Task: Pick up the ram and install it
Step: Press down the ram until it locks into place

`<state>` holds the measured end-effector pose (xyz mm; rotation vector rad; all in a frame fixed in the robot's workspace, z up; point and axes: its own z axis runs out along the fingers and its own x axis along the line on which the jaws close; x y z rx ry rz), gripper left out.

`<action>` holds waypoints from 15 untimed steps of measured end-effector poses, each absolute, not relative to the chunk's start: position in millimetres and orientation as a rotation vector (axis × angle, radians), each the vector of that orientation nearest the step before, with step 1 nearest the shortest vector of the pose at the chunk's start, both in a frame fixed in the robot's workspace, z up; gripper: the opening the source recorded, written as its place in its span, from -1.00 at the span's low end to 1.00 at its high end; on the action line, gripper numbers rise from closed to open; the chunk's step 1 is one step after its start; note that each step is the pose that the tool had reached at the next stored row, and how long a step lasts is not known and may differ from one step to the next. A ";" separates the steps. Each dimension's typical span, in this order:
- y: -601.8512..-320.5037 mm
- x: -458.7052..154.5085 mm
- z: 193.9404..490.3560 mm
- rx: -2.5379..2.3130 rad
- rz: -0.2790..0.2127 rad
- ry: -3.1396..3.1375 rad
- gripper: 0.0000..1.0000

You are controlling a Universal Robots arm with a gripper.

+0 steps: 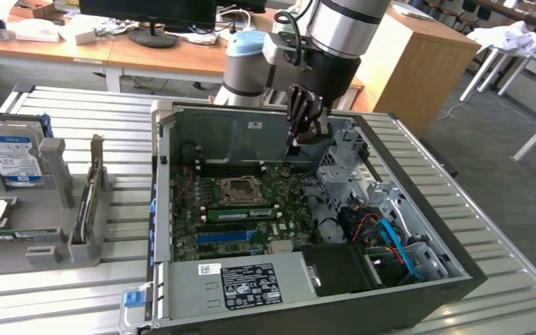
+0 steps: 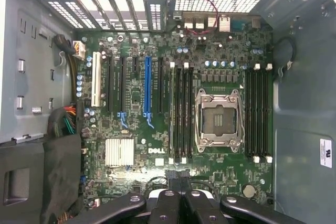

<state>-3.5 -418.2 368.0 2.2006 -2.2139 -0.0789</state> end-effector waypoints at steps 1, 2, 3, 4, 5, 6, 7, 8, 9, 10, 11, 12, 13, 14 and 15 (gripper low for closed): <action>-418.2 -3.6 368.0 2.201 -0.079 -2.214 -0.79; -418.3 -3.6 368.0 2.201 -0.079 -2.214 -0.79; -418.3 -3.5 368.0 2.201 -0.079 -2.214 -0.79; -418.3 -3.5 367.9 2.201 -0.079 -2.214 -0.79; -418.3 -3.5 367.6 2.200 -0.079 -2.214 -0.79; -418.3 -3.5 366.9 2.201 -0.079 -2.214 -0.79; -418.3 -3.5 366.0 2.201 -0.079 -2.214 -0.79; -418.3 -3.5 365.0 2.201 -0.078 -2.214 -0.79; -418.3 -3.5 363.9 2.201 -0.078 -2.214 -0.79; -418.3 -3.5 362.5 2.201 -0.078 -2.214 -0.79; -418.3 -3.4 361.0 2.201 -0.078 -2.214 -0.79; -418.3 -3.5 359.3 2.201 -0.078 -2.214 -0.79; -418.3 -3.5 357.5 2.201 -0.078 -2.215 -0.79; -418.3 -3.5 355.7 2.201 -0.078 -2.215 -0.79; -418.3 -3.5 353.9 2.201 -0.078 -2.214 -0.79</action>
